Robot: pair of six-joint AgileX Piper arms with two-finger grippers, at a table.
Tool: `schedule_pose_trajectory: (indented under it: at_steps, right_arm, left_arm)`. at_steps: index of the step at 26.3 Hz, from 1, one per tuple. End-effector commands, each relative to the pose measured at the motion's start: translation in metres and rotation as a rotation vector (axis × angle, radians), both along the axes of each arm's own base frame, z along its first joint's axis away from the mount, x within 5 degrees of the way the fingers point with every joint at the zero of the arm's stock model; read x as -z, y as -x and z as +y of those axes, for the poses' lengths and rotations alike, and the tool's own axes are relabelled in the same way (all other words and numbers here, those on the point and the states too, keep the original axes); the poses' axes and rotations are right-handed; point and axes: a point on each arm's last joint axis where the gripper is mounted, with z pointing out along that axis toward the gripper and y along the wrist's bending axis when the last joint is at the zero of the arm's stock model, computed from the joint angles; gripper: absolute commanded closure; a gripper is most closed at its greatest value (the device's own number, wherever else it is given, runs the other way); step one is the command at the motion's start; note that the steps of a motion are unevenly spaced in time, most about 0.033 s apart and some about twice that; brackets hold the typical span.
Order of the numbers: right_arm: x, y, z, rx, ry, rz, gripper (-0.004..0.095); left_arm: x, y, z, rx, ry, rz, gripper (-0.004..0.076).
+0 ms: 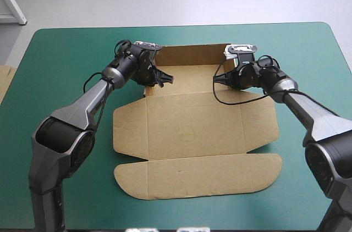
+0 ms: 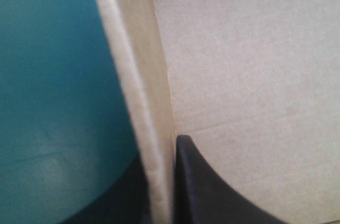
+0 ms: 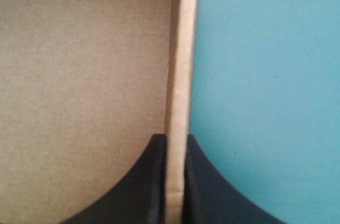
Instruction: Fold the box
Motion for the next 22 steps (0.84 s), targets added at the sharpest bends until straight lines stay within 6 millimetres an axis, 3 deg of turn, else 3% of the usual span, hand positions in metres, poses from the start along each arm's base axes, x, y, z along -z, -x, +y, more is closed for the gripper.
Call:
schedule_pose_trajectory:
  at_steps: [1,17,19,22]
  right_arm:
    - [-0.0318,-0.0016,0.0013,-0.024,-0.022,-0.140,0.0906]
    - [-0.0273,-0.0008,0.0014,-0.025,-0.015,-0.106,0.0884]
    - [-0.0269,-0.0004,0.0012,-0.038,-0.003,-0.103,0.0791]
    - [-0.0288,0.0009,0.0009,-0.038,-0.004,-0.102,0.0516]
  left_arm:
    - [-0.0225,-0.0011,-0.0143,0.077,0.067,-0.134,0.0733]
    - [-0.0215,0.0014,-0.0128,0.074,0.059,-0.094,0.0722]
    - [-0.0226,0.0016,-0.0134,0.073,0.067,-0.093,0.0664]
    - [-0.0262,0.0022,-0.0134,0.072,0.071,-0.093,0.0433]
